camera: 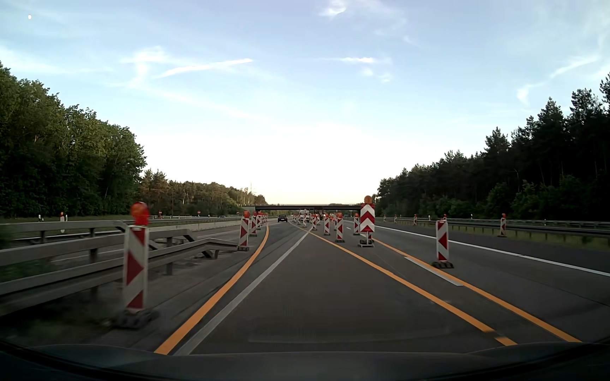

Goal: Follow the waypoints while adhering to traffic rules and regulations

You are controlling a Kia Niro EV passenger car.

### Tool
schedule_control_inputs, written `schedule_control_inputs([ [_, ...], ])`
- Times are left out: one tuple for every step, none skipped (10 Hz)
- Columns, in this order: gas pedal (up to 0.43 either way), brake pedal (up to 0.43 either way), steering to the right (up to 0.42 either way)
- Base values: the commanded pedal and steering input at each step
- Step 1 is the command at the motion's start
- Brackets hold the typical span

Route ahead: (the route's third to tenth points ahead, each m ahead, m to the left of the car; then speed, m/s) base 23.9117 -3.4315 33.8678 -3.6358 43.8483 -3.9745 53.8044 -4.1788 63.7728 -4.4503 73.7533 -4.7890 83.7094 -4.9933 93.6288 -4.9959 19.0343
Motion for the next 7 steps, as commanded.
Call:
schedule_control_inputs([
  [0.0, 0.0, -0.019],
  [0.0, 0.0, -0.02],
  [0.0, 0.0, -0.019],
  [0.0, 0.0, -0.019],
  [0.008, 0.0, -0.018],
  [0.028, 0.0, -0.017],
  [0.039, 0.0, -0.016],
])
